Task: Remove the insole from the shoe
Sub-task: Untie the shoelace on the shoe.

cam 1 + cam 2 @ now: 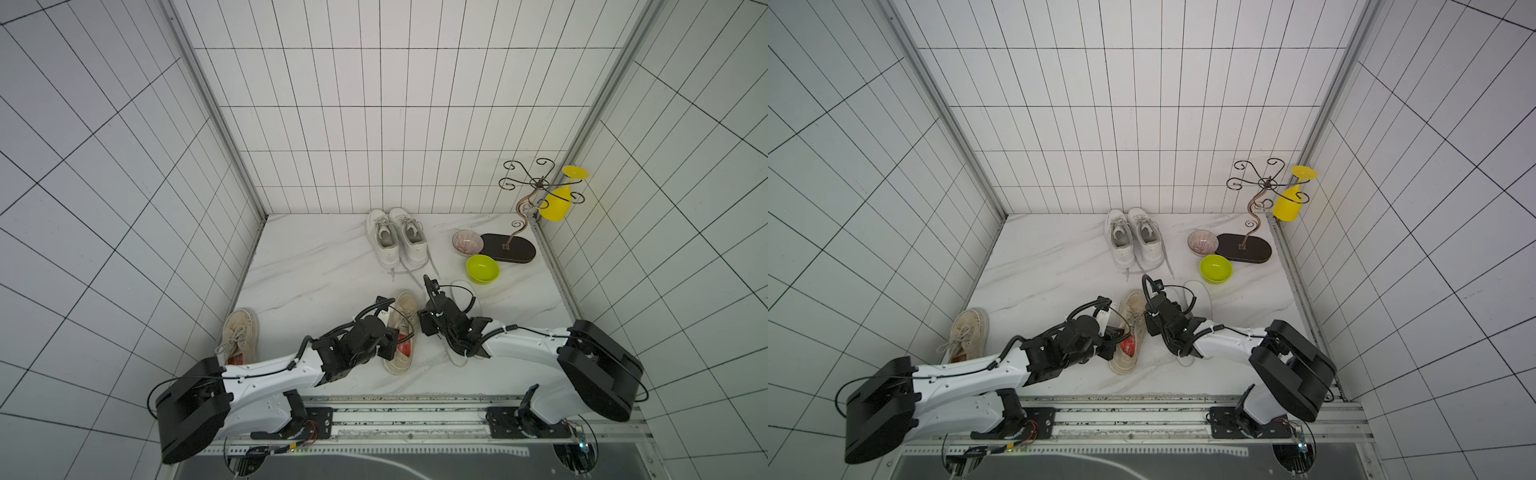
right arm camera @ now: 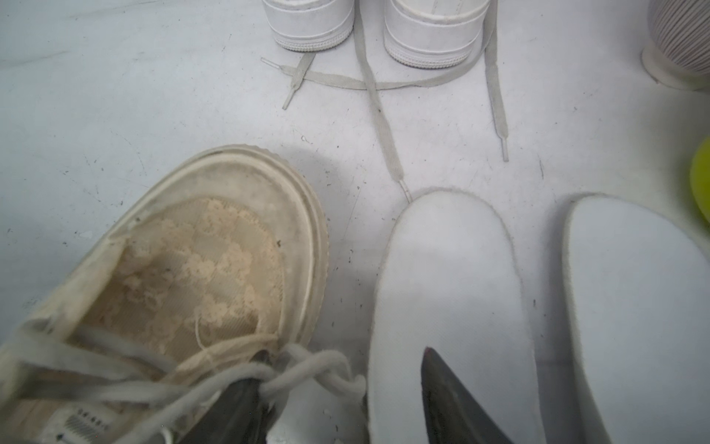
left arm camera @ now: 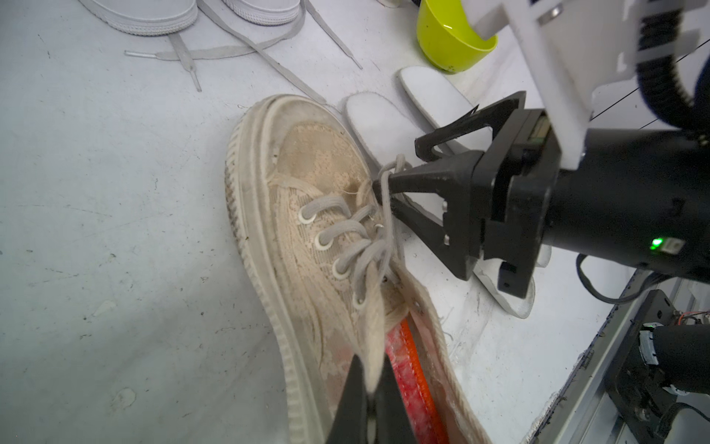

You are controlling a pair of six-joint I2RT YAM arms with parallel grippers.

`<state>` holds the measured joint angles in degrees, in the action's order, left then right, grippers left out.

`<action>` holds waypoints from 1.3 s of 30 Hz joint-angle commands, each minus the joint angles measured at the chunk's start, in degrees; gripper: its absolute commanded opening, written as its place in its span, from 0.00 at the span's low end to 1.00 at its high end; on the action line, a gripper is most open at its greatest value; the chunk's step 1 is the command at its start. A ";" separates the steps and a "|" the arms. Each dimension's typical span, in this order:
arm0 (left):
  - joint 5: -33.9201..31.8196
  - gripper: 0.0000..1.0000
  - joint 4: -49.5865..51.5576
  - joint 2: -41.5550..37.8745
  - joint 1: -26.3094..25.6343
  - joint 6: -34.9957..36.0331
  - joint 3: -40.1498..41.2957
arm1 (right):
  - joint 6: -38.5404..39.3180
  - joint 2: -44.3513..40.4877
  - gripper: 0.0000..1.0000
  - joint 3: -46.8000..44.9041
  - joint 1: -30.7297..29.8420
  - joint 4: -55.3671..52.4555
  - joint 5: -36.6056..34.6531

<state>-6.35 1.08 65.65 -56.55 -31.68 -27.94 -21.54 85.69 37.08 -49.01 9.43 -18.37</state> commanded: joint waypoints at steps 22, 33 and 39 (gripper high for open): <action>-0.90 0.00 -2.49 -5.88 -0.23 -0.16 2.09 | -8.32 5.91 0.84 15.42 10.12 -5.19 -7.57; -4.44 0.00 1.11 -10.10 -0.23 -0.23 4.09 | -10.32 1.84 0.85 14.35 19.70 -8.72 -2.31; -6.53 0.00 2.85 -12.57 -0.22 -0.57 5.20 | -9.82 0.55 0.85 17.13 24.32 -12.72 1.11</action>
<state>-10.41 6.28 55.20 -56.58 -32.08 -22.68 -30.70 87.33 47.88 -25.76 0.40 -19.09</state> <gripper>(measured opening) 0.047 0.854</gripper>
